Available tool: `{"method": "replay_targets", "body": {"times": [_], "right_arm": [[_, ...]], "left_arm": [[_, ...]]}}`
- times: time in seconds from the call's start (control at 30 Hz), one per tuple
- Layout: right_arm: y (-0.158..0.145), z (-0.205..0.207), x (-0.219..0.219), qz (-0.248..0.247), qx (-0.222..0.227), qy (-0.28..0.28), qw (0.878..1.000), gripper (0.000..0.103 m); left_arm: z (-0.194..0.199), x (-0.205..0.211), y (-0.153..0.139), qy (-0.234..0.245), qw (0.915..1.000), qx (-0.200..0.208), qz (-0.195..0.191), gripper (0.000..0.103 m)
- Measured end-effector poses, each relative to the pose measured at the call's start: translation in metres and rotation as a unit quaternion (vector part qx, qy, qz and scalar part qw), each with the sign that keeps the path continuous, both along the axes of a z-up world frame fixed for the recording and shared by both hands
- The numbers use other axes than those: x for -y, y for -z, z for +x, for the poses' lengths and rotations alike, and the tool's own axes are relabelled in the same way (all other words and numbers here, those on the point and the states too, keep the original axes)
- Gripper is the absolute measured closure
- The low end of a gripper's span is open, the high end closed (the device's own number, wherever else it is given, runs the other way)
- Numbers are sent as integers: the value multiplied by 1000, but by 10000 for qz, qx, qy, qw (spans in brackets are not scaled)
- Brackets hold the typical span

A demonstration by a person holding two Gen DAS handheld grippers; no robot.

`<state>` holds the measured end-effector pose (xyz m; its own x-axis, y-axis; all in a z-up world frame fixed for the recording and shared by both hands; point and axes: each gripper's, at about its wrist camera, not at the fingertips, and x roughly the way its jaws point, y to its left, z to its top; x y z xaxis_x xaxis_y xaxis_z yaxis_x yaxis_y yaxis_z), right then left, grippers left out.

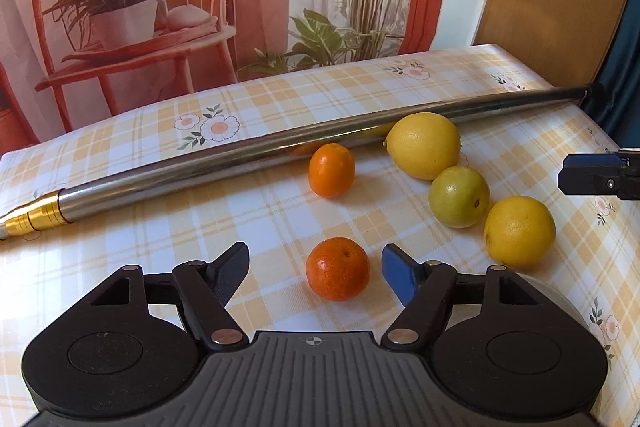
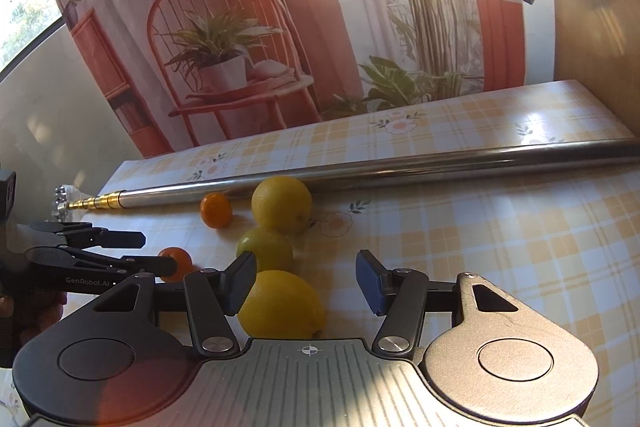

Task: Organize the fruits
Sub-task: 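Withdraw both open grippers from the plate toward the remaining fruit, then close the left gripper on a tangerine while the right gripper grasps a green-yellow lemon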

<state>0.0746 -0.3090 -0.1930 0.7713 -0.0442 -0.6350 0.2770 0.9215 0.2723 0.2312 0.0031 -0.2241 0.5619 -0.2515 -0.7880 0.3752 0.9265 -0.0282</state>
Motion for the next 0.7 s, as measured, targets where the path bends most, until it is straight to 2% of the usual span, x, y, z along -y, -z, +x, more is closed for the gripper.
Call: {"method": "replay_targets", "body": {"times": [0.1, 0.23, 0.3, 0.37, 0.43, 0.7], "right_arm": [[4, 2, -2, -18, -64, -54, 10000, 51], [5, 2, -3, 21, -60, -48, 10000, 51], [6, 3, -2, 29, -66, -39, 10000, 51], [6, 3, -2, 37, -76, -32, 10000, 51], [7, 2, -2, 38, -88, -32, 9999, 51], [8, 9, -2, 15, -149, -111, 9998, 51]], "left_arm": [[2, 1, 7, 50, 9997, -152, -169, 33], [2, 9, 13, 181, 9997, -173, -6, 36], [2, 12, 16, 208, 9996, -182, 56, 42], [4, 12, 18, 178, 9996, -217, 106, 59], [4, 11, 18, 133, 9997, -190, 93, 63], [-13, 5, -1, 77, 9997, 185, 125, 63]]}}
